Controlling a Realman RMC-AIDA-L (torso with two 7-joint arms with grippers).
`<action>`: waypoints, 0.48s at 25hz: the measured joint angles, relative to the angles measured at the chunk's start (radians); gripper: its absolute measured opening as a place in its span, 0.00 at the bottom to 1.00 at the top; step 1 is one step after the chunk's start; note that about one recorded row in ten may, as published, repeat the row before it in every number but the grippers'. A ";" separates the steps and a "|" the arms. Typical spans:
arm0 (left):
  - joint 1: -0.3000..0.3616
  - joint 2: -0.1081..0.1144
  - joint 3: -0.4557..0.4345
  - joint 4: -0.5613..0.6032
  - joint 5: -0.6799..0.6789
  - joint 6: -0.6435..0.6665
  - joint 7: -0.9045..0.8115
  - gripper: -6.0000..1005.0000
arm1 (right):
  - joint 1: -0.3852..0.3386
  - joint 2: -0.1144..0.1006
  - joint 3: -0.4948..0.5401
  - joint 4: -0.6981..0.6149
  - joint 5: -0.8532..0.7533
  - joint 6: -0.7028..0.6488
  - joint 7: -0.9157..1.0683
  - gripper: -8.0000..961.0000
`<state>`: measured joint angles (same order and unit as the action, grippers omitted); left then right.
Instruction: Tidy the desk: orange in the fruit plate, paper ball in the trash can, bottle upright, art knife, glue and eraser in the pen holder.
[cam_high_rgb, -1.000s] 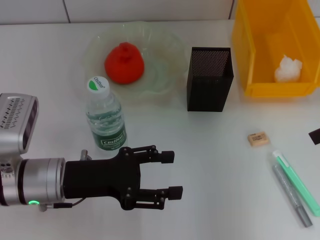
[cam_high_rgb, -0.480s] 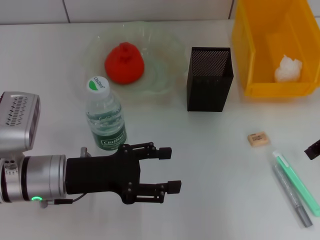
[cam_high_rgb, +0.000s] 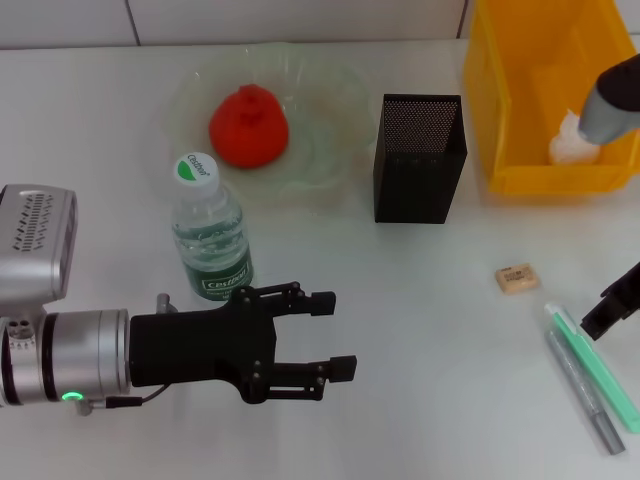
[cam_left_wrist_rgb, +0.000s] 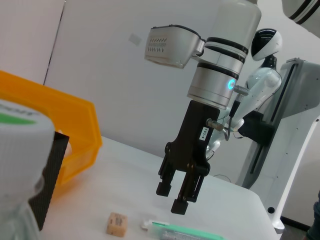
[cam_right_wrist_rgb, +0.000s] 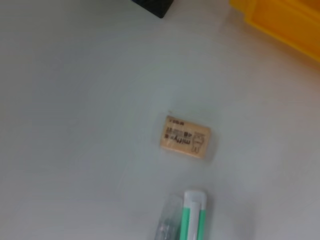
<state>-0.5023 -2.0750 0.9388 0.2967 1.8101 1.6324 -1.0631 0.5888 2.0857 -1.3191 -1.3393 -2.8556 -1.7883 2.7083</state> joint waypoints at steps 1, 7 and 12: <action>0.001 0.000 0.000 0.000 0.000 -0.001 0.000 0.80 | 0.003 0.000 -0.013 0.008 0.000 0.006 0.003 0.68; 0.002 -0.001 0.000 -0.009 -0.001 -0.005 0.000 0.80 | 0.016 0.000 -0.054 0.033 0.000 0.027 0.016 0.68; 0.000 0.000 0.000 -0.010 -0.002 -0.012 0.000 0.80 | 0.019 0.001 -0.089 0.042 0.005 0.038 0.023 0.68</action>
<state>-0.5025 -2.0754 0.9388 0.2867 1.8084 1.6201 -1.0631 0.6075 2.0864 -1.4084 -1.2975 -2.8508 -1.7506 2.7311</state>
